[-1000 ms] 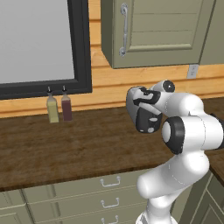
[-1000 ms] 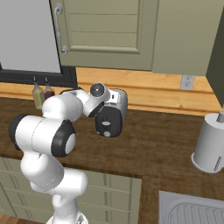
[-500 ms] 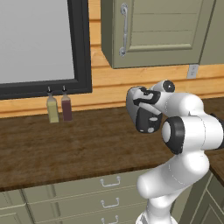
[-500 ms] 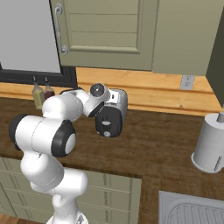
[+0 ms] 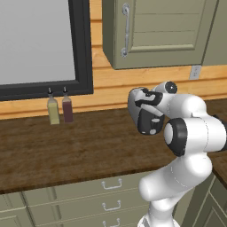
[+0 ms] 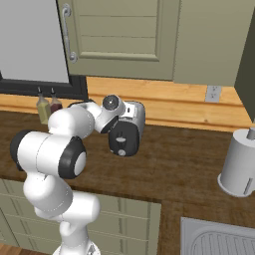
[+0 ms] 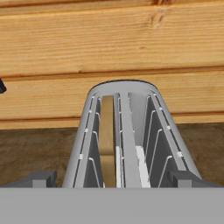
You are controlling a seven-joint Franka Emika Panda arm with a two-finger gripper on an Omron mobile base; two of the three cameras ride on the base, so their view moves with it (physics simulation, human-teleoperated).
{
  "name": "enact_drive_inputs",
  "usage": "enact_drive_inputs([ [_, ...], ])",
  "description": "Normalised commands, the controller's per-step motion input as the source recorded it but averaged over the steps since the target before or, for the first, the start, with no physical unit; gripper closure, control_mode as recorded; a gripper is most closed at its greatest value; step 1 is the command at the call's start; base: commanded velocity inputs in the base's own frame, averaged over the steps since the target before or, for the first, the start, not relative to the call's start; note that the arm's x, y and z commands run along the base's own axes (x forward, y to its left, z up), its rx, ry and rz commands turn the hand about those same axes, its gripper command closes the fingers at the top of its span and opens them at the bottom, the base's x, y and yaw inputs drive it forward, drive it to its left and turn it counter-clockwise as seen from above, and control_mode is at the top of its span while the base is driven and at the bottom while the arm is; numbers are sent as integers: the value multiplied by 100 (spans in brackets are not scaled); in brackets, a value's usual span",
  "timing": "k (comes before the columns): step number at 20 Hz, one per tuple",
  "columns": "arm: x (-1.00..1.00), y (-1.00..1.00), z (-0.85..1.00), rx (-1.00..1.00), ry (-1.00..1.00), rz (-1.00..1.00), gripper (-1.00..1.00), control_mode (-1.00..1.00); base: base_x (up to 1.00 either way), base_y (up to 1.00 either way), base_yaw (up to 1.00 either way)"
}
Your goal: Start the toaster. Once the lever pops up, take the bread to the plate on the dining counter.
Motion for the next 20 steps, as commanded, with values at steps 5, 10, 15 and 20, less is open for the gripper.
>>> enact_drive_inputs([
  [5, 0, 0, 0, 0, 0, 0, -100, -100, 0, 0, 0],
  [10, 0, 0, 0, 0, 0, 0, -100, -100, 0, 0, 0],
  [15, 0, 0, 0, 0, 0, 0, -100, -100, 0, 0, 0],
  [20, 0, 0, 0, 0, 0, 0, -100, -100, 0, 0, 0],
])
